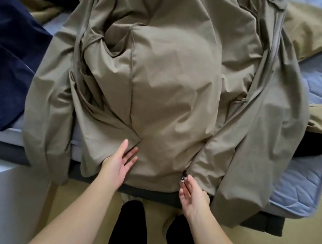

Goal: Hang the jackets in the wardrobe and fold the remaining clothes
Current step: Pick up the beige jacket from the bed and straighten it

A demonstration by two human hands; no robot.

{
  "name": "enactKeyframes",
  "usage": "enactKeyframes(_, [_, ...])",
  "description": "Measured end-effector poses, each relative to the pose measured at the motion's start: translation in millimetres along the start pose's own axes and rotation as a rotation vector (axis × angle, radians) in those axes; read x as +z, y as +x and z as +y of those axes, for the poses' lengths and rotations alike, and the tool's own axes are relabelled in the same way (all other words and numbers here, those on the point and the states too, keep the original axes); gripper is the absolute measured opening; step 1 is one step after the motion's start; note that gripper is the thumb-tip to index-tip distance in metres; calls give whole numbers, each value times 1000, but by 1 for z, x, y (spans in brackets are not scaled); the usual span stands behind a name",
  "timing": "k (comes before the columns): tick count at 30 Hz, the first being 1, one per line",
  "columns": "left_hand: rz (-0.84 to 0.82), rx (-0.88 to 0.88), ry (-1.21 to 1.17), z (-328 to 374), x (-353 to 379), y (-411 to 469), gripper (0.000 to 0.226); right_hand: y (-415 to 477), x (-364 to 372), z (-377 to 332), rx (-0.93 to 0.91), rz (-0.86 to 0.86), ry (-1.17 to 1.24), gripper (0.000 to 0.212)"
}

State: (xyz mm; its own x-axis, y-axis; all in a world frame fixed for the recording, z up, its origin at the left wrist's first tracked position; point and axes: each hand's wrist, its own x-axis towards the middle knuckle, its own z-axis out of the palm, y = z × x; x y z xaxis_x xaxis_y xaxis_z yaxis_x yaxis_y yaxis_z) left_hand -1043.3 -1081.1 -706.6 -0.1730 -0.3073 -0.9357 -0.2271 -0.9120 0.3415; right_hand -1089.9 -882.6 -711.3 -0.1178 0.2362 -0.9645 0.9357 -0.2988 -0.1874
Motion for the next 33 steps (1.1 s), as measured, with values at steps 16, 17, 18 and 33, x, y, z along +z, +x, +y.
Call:
enactKeyframes(16, [82,96,613,-14,-8,-12,31,-15,8,-14,23,-208,-9,15])
enactKeyframes(17, [92,93,562,-14,-9,-13,27,-14,8,-18,21,-208,5,16])
enactKeyframes(18, [99,84,503,-14,-9,-14,23,-13,9,-22,15,-204,8,17])
enactKeyframes(33, [-96,156,567,-22,42,-69,13,-55,-1,-30,30,-714,58,50])
